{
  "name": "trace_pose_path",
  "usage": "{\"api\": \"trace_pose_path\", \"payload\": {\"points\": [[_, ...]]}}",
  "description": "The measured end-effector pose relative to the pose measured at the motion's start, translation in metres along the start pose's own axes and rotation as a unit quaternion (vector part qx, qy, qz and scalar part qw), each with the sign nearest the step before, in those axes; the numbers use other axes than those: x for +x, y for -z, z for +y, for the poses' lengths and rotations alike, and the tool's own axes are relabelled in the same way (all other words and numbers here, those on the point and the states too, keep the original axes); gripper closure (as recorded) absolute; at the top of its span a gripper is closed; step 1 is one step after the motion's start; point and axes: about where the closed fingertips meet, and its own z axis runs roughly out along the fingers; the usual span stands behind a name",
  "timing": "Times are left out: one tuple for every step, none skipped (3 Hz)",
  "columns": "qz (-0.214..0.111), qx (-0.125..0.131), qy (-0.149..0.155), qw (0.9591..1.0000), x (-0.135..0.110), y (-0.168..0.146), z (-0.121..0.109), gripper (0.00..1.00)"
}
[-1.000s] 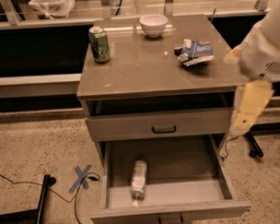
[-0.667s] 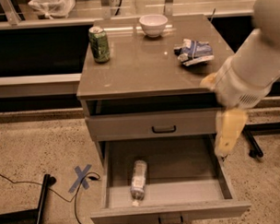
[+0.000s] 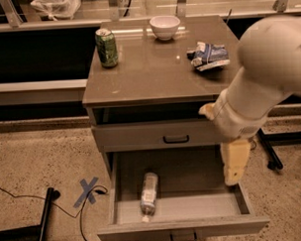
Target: Pick blue plastic bottle from middle drawer and place on counter
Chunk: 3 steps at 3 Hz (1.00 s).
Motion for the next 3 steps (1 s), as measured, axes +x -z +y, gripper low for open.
{"api": "trace_pose_path", "payload": {"points": [[0.001,-0.013,0.108,0.9941,-0.0090,-0.0565,0.0179,0.00],[0.000,-0.011,0.150,0.9886,-0.0114,-0.0597,0.0187,0.00],[0.045,-0.011,0.154,0.9870,-0.0139,-0.0643,0.0176,0.00]]}}
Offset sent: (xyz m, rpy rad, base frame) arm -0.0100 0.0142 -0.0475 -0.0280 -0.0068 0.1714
